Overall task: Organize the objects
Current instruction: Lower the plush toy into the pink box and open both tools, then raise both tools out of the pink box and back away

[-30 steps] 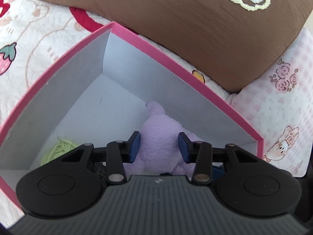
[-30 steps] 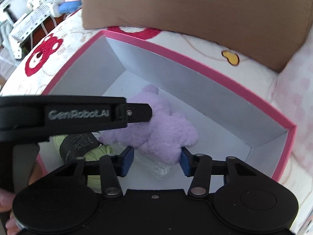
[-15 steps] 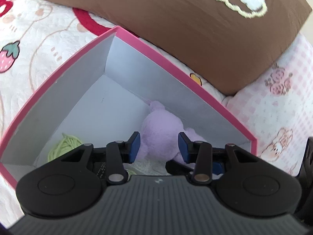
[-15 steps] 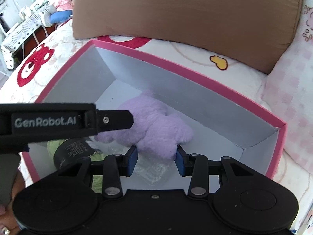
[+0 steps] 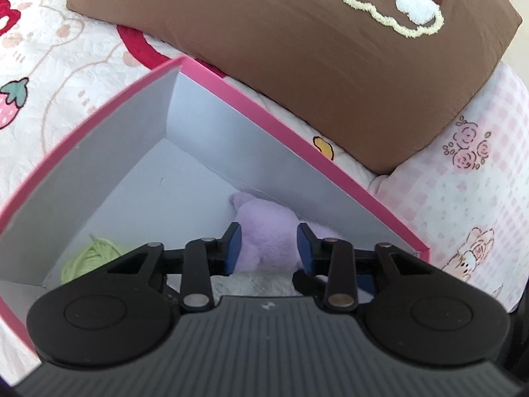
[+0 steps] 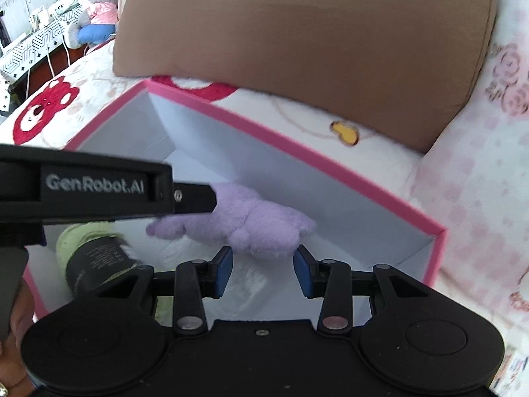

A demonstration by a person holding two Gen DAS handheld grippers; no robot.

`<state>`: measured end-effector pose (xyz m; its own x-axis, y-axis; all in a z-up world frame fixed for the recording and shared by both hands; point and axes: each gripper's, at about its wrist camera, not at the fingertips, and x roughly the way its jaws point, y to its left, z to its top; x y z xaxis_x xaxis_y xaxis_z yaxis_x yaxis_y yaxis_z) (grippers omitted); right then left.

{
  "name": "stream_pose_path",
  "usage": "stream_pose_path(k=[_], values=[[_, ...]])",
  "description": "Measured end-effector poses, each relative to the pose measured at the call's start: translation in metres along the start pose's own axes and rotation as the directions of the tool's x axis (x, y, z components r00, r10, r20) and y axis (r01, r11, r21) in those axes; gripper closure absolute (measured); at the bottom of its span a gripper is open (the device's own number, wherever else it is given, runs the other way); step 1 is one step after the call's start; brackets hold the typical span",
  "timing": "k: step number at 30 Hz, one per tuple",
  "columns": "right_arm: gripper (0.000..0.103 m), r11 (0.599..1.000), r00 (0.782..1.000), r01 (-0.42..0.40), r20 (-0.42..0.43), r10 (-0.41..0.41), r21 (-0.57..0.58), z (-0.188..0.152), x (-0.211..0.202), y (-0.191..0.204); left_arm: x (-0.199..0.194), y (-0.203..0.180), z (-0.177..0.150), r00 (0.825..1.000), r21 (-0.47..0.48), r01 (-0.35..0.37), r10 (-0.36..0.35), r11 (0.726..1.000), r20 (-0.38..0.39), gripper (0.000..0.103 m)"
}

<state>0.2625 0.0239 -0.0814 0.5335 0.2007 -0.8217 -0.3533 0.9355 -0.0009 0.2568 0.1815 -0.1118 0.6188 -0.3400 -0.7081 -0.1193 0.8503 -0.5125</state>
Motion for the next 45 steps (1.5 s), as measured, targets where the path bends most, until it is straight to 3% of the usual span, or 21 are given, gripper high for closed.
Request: stream_pose_path(k=[1, 5, 12, 16, 20, 25, 27, 29, 32, 39, 45], values=[[0.062, 1.000, 1.000, -0.003, 0.015, 0.003, -0.018, 0.000, -0.001, 0.000, 0.001, -0.001, -0.001, 1.000, -0.002, -0.001, 0.001, 1.000, -0.006, 0.077], [0.065, 0.997, 0.998, -0.055, 0.021, 0.056, -0.055, 0.003, 0.000, 0.001, -0.003, -0.011, -0.004, 0.998, 0.045, -0.061, 0.060, 0.997, 0.014, 0.077], [0.064, 0.996, 0.998, -0.050, -0.027, 0.048, -0.076, -0.004, 0.000, 0.005, 0.005, -0.006, -0.004, 0.999, 0.035, -0.043, 0.043, 0.998, 0.000, 0.077], [0.062, 0.997, 0.999, -0.053, -0.011, 0.052, -0.058, -0.012, -0.014, 0.003, 0.008, -0.012, -0.008, 0.999, 0.050, -0.048, 0.049, 0.998, -0.012, 0.077], [0.062, 0.991, 0.993, -0.120, 0.004, 0.120, -0.052, -0.021, -0.035, 0.001, -0.010, -0.022, -0.014, 0.998, 0.089, -0.054, 0.051, 0.995, 0.034, 0.077], [0.062, 0.990, 0.991, -0.131, 0.036, 0.133, -0.052, -0.033, -0.060, -0.004, -0.042, -0.035, -0.020, 0.995, 0.139, -0.090, 0.083, 0.986, 0.057, 0.077], [0.062, 0.990, 0.989, -0.136, 0.045, 0.138, -0.044, -0.036, -0.071, -0.006, -0.053, -0.040, -0.024, 0.995, 0.141, -0.089, 0.082, 0.986, 0.056, 0.073], [0.061, 0.988, 0.987, -0.150, 0.052, 0.152, -0.044, -0.041, -0.081, -0.008, -0.064, -0.046, -0.027, 0.994, 0.154, -0.110, 0.105, 0.982, 0.042, 0.057], [0.057, 0.984, 0.983, -0.168, 0.061, 0.172, -0.062, -0.048, -0.103, -0.007, -0.081, -0.053, -0.031, 0.992, 0.184, -0.128, 0.128, 0.975, 0.012, 0.045], [0.055, 0.978, 0.981, -0.152, 0.096, 0.166, -0.139, -0.056, -0.140, -0.001, -0.133, -0.059, -0.034, 0.986, 0.207, -0.159, 0.167, 0.965, -0.019, 0.030], [0.049, 0.973, 0.974, -0.171, 0.121, 0.190, -0.153, -0.064, -0.172, -0.001, -0.173, -0.076, -0.047, 0.989, 0.256, -0.138, 0.145, 0.957, -0.009, 0.019]])
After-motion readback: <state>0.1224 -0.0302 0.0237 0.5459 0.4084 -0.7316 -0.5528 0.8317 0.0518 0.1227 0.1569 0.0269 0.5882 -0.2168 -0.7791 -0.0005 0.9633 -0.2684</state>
